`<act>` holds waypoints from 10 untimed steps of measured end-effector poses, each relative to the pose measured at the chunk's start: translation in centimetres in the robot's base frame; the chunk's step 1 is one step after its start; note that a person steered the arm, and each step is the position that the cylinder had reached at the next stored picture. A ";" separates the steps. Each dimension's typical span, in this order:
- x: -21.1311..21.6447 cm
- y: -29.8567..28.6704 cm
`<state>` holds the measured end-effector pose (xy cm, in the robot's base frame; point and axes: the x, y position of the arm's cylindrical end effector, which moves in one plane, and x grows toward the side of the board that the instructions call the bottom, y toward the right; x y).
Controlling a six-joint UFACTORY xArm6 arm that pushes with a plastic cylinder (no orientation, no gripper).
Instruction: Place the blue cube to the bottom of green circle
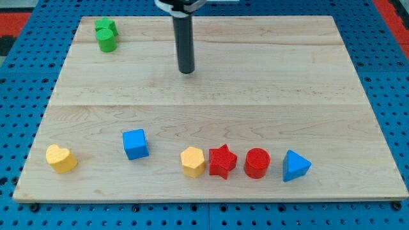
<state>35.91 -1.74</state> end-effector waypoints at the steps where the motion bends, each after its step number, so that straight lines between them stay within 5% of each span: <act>1: 0.6 10.4; 2: 8.0 15.1; 3: 8.7 3.8; 6: 22.7 -10.1; 8: 11.4 -11.8; 10: 8.1 -11.2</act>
<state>44.01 -12.95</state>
